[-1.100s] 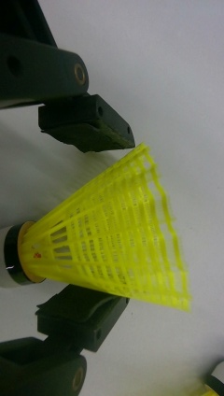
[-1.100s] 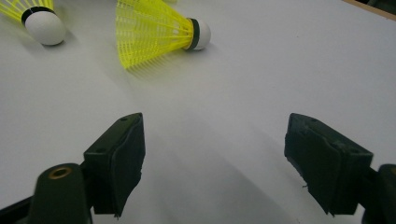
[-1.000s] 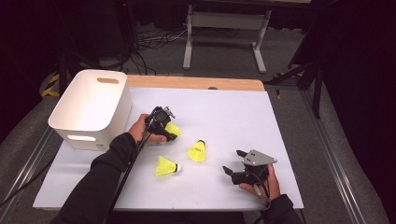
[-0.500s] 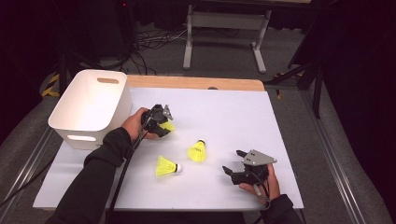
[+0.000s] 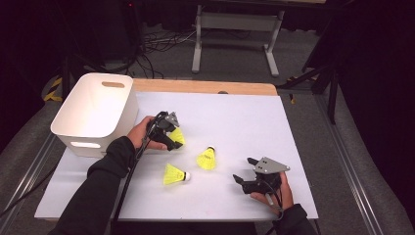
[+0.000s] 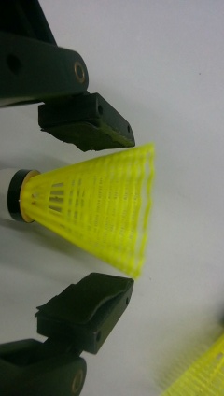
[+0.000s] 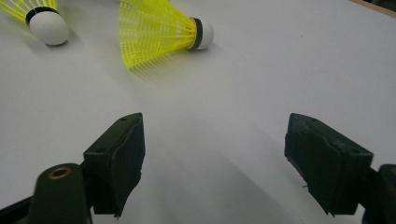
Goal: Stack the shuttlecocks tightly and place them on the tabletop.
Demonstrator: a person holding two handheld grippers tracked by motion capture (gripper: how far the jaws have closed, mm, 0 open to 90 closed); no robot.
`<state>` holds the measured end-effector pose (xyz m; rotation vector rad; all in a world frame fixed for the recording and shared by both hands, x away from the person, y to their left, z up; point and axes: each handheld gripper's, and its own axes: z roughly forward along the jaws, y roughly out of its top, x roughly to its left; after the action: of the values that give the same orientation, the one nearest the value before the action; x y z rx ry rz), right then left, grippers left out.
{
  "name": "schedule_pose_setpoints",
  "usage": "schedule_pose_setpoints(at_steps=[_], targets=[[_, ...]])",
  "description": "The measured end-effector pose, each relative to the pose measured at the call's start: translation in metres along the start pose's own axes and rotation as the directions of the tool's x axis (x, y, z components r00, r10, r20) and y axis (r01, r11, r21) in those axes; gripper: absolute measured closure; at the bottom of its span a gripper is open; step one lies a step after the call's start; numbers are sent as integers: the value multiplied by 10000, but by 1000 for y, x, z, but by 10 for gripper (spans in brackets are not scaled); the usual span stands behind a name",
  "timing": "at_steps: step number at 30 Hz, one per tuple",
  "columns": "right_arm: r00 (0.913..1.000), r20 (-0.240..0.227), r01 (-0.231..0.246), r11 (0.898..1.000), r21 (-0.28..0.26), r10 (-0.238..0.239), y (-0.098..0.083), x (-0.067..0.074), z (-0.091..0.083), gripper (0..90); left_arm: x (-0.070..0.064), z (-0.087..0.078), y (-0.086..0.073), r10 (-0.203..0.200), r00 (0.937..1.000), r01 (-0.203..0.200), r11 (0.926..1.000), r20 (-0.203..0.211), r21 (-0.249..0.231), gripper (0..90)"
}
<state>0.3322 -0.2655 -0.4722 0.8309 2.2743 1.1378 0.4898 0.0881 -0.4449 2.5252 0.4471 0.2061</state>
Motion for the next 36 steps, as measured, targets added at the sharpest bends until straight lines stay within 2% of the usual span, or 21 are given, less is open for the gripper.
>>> schedule_pose_setpoints(at_steps=[2, 5, 7, 8, 11, 12, 13, 14, 15, 16, 17, 18, 20, 23, 27, 31, 32, 36], targets=[[10000, 0, -12, 10000, -2, 12, 0, 0, 0, 213, -2, 1, 2, -8, 10000, 9, 9999, 58, -112, 290], [10000, 5, 32, 10000, -19, -32, 0, 0, 0, 213, -6, 2, 5, 256, 9997, -256, 9996, -37, 78, 316], [10000, 1, 16, 10000, -25, -16, 0, 0, 0, 213, -9, 0, 7, 524, 9984, -522, 9986, -212, 102, 367], [10000, 1, 16, 10000, -25, -16, 0, 0, 0, 213, -9, 0, 7, 524, 9984, -522, 9986, -212, 102, 423], [10000, 0, 29, 10000, -11, -29, 0, 0, 0, 213, -13, -4, 10, 1155, 9914, -1146, 9932, -615, 182, 500], [10000, 3, 35, 10000, -9, -35, 0, 0, 0, 213, -13, -5, 11, 1303, 9884, -1286, 9913, -780, 269, 509], [10000, 4, 25, 10000, -10, -25, 0, 0, 0, 213, -13, -5, 11, 1303, 9884, -1286, 9913, -780, 269, 525], [10000, 2, 29, 10000, -14, -29, 0, 0, 0, 213, -14, -5, 12, 1714, 9795, -1661, 9845, -1055, 569, 526], [10000, 4, 24, 10000, -7, -24, 0, 0, 0, 213, -14, -5, 13, 1844, 9755, -1775, 9819, -1199, 660, 526], [10000, -2, 22, 10000, 1, -22, 0, 0, 0, 213, -14, -5, 13, 1844, 9755, -1775, 9819, -1199, 660, 524], [10000, -4, 28, 10000, 26, -28, 0, 0, 0, 213, -14, -7, 13, 2072, 9676, -1978, 9772, -1441, 774, 523], [10000, -2, 30, 10000, 27, -30, 0, 0, 0, 213, -13, -8, 12, 2152, 9630, -2060, 9759, -1621, 720, 515], [10000, -10, 28, 10000, 35, -28, 0, 0, 0, 213, -11, -9, 10, 1960, 9696, -1905, 9804, -1464, 508, 496], [10000, -36, 20, 10000, 59, -20, 0, 0, 1, 213, -10, -5, 8, 1909, 9749, -1844, 9807, -1143, 652, 464], [10000, -31, 45, 10000, 66, -45, 0, 0, 1, 212, -10, -1, 4, 1811, 9773, -1756, 9827, -1095, 584, 437], [10000, -31, 44, 10000, 72, -43, 0, 0, 1, 212, -11, -1, 4, 1920, 9757, -1871, 9808, -1057, 546, 421], [10000, -40, 56, 10000, 63, -56, 0, 0, 1, 212, -11, -2, 4, 1938, 9761, -1890, 9804, -985, 562, 366], [10000, -43, 40, 10000, 62, -40, 0, 0, 1, 212, -12, -5, 4, 1785, 9799, -1744, 9833, -891, 511, 313]])
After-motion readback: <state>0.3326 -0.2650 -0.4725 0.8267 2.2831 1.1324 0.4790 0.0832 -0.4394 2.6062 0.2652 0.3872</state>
